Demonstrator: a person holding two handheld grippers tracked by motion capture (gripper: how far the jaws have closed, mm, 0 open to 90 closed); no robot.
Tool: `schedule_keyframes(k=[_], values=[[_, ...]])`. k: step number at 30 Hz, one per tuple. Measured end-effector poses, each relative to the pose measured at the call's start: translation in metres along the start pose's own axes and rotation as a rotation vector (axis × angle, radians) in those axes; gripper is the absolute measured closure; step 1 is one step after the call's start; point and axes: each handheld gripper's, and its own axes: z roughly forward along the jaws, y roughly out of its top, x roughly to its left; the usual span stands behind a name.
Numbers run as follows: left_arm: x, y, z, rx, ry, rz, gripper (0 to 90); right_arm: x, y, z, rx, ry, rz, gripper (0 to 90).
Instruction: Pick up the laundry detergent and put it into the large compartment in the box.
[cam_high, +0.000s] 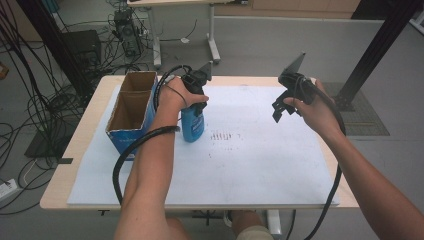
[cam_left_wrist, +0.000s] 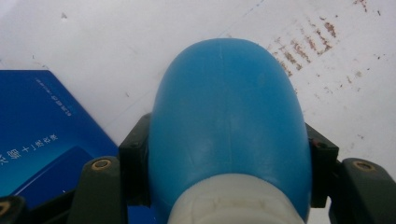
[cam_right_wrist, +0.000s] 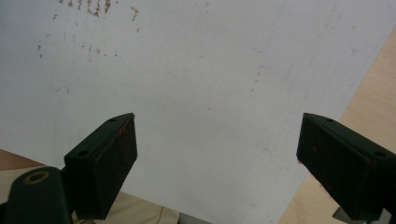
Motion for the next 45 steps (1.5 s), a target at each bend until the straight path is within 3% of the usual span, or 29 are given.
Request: schedule_keyframes(k=[11,45], values=[[0.0001,0.0044,-0.0002,0.019,0.003,0.005,37.7,-0.0003,0.0000,0.0009,0.003,-0.002,0.000,12.0],[-0.0002,0.0025,-0.0001,0.011,0.001,0.012,37.9,-0.0006,0.0019,0.0053,0.013,-0.007,0.001,12.0]])
